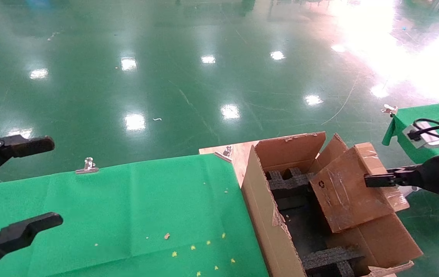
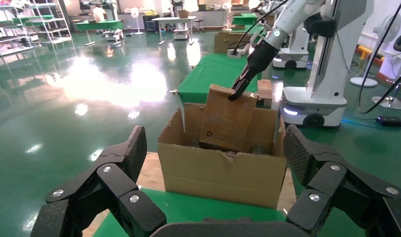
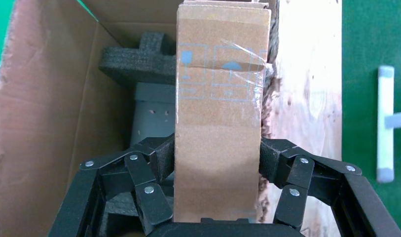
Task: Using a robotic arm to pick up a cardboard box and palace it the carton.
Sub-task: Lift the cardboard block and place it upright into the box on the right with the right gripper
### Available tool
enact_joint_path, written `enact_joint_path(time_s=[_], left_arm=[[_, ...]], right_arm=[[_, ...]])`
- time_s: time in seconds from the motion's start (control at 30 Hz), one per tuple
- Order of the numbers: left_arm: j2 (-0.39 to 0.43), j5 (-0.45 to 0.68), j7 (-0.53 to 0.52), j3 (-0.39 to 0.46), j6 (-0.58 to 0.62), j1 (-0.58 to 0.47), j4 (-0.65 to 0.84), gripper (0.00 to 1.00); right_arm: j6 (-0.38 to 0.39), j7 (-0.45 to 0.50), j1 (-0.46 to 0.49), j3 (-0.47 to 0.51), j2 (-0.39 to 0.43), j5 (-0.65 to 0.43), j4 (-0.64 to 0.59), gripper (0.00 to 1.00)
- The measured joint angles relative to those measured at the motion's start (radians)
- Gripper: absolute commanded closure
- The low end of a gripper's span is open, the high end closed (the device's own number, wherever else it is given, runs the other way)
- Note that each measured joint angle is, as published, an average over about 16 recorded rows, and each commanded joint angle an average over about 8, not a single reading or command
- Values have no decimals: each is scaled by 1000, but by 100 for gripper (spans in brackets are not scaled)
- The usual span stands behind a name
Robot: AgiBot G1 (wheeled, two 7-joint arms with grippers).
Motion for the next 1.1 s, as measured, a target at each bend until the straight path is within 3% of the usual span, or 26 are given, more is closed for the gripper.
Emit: enact_joint_path(time_s=[0.6,1.1], left_arm=[[0,0,0,0,0,0,0,0],[0,0,0,0,0,0,0,0]], right_arm=[[146,398,31,-90,-28,-306,221,100],[297,563,-51,-144,-97,-414,276,100]])
